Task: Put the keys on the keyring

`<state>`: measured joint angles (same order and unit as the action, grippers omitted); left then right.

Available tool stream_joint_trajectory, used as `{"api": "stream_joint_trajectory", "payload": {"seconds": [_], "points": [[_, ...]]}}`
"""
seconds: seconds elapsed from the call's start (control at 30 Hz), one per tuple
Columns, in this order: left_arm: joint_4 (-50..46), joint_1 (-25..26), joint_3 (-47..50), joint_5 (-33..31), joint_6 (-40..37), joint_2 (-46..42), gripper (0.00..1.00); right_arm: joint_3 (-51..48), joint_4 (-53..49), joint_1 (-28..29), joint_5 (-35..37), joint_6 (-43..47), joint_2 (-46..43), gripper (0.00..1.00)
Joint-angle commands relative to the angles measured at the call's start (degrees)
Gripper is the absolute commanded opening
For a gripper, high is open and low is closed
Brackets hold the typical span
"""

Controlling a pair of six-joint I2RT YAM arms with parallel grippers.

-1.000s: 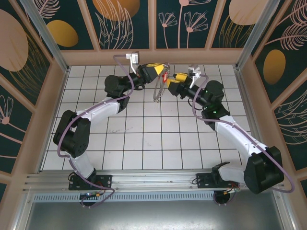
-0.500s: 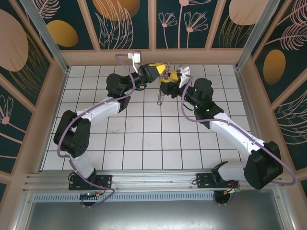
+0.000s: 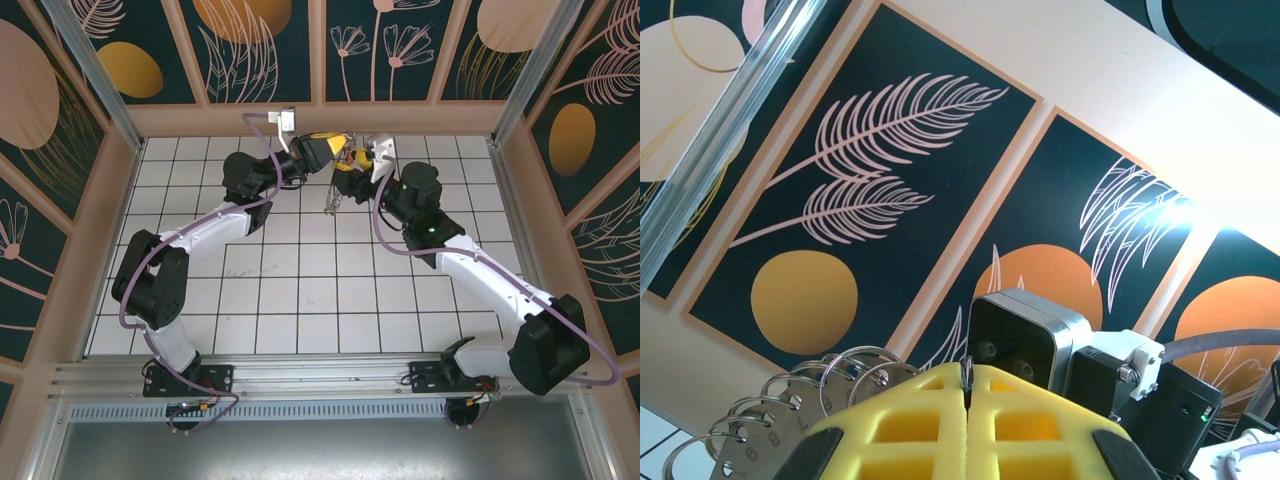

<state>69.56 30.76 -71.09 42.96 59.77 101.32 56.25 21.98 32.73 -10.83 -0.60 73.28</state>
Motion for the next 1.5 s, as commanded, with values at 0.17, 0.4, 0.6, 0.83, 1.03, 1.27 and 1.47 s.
{"api": "stream_joint_trajectory", "payload": {"seconds": [0.17, 0.4, 0.6, 0.83, 1.03, 1.27, 1.47], "points": [[1.81, 0.39, -1.88, -1.00, -1.14, 0.19, 0.00, 0.57, 0.96, 0.94, 4.71, 1.83, -3.53, 0.57], [1.47, 0.40, -1.95, -1.22, -1.23, 0.24, 0.00, 1.14, 0.14, 1.63, 3.74, 2.50, -3.27, 0.43], [1.46, 0.44, -1.95, -1.86, -1.25, 0.26, 0.00, 1.42, -2.14, 2.55, 1.80, 3.41, -3.21, 0.08], [2.11, 0.38, -1.53, -3.18, -1.14, 0.19, 0.00, 0.59, -3.17, 3.80, -0.42, 2.76, -3.16, 0.00], [2.99, 0.44, -1.77, -2.97, -0.41, 0.55, 0.00, 2.37, -5.69, 4.09, -5.78, 2.79, -0.85, 0.00], [3.12, 0.81, -1.77, -3.01, -0.35, 0.92, 0.00, 5.75, -9.83, 4.11, -11.97, 5.00, 2.02, 0.00], [3.13, 0.81, -1.51, -3.20, -0.38, 0.80, 0.00, 4.83, -9.47, 2.77, -12.19, 3.46, 0.76, 0.07]]}}
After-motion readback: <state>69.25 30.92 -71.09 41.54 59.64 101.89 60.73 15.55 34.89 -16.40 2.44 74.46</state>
